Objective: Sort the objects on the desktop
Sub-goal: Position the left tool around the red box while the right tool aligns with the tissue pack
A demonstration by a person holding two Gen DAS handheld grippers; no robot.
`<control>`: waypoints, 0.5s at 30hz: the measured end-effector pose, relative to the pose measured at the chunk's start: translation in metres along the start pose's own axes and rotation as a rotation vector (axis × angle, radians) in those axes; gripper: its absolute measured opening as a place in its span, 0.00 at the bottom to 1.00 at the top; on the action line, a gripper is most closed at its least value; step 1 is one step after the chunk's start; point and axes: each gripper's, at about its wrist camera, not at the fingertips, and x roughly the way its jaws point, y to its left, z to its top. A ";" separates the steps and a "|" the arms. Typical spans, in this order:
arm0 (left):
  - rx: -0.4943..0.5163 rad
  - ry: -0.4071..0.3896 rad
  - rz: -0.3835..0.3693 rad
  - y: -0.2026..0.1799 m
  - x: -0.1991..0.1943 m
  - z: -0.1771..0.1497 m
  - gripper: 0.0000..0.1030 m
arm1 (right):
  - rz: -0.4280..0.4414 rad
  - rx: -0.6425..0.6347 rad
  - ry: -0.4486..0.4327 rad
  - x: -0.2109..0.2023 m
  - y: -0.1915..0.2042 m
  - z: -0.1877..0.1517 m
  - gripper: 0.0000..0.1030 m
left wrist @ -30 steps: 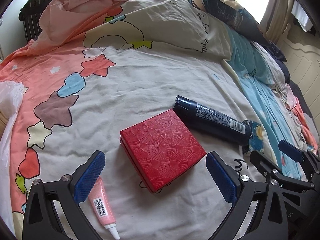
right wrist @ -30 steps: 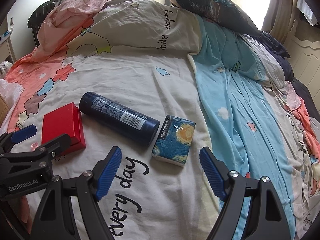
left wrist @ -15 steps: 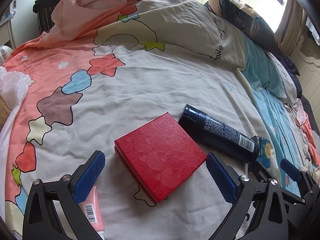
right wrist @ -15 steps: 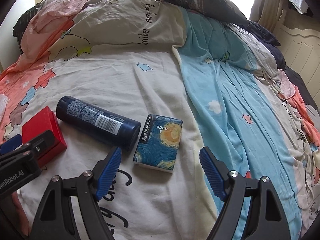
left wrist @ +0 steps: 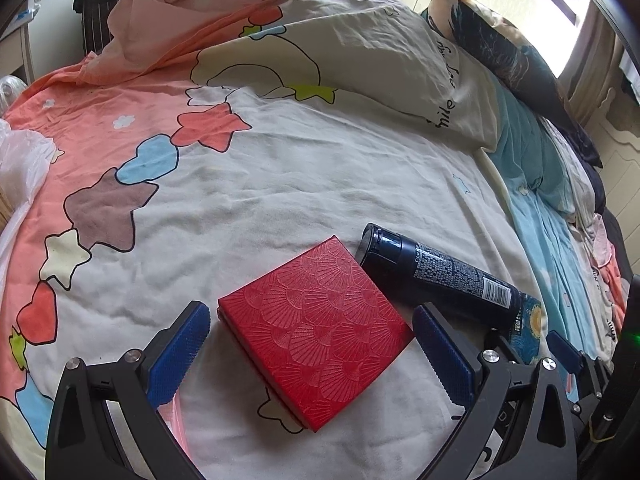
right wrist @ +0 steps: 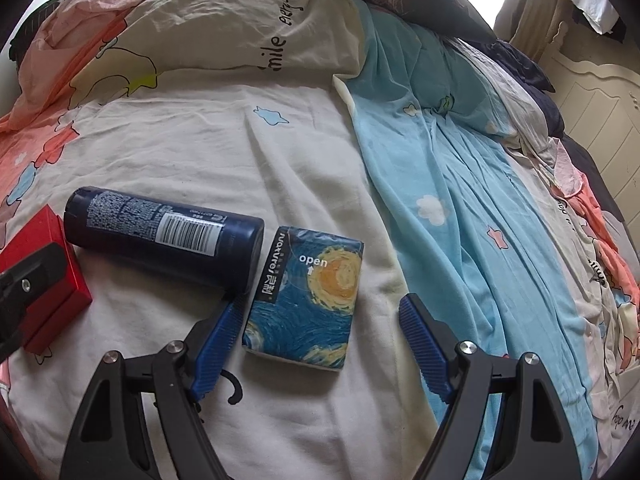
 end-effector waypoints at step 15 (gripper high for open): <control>0.244 0.074 0.112 -0.014 0.012 -0.021 1.00 | -0.036 -0.064 -0.002 0.000 0.007 0.001 0.76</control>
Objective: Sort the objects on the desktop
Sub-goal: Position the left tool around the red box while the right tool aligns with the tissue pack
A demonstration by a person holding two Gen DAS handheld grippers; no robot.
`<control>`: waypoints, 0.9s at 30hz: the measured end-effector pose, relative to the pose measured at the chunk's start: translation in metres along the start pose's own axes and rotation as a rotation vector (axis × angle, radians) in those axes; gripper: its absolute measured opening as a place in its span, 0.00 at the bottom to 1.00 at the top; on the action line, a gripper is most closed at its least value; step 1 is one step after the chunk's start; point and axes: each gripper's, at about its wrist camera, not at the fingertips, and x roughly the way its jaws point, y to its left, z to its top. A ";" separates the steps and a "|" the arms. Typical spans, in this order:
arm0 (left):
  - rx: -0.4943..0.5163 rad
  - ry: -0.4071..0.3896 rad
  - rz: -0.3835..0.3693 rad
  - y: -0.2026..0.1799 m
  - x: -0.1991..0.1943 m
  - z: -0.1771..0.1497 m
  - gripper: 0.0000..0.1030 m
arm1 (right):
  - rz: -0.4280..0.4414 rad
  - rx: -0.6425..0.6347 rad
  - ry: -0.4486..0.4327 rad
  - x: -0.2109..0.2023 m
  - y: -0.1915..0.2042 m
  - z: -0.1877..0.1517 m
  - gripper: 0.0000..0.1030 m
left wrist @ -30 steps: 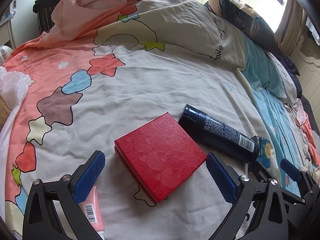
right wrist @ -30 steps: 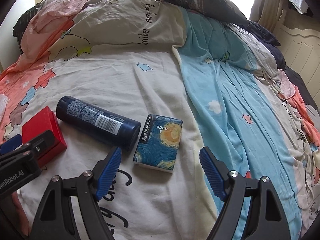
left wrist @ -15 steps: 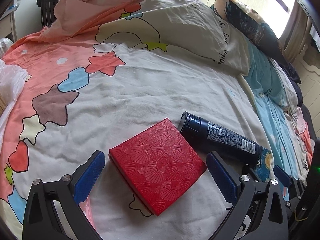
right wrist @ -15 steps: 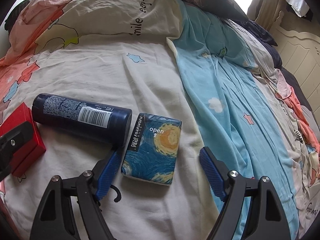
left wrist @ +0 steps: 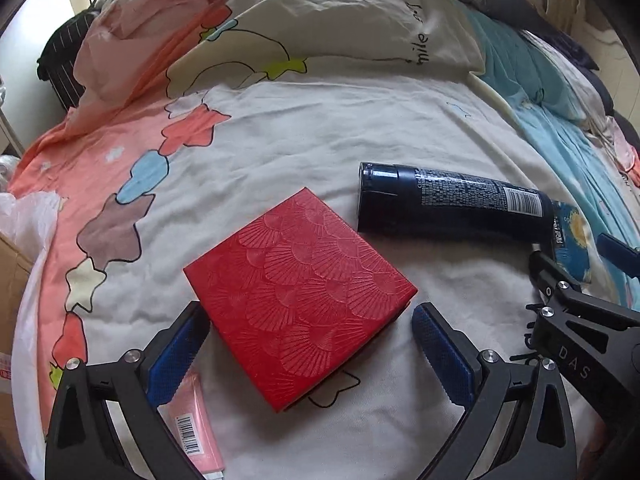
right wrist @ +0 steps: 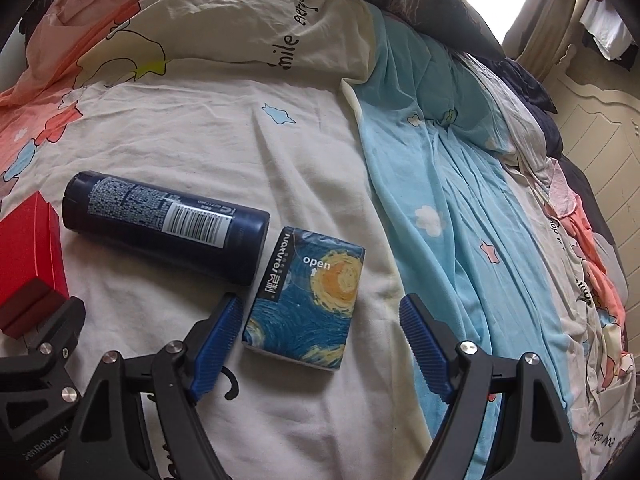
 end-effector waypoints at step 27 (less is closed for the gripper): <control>0.187 0.063 -0.106 0.032 -0.019 -0.005 1.00 | 0.126 -0.047 -0.012 -0.016 0.017 -0.004 0.76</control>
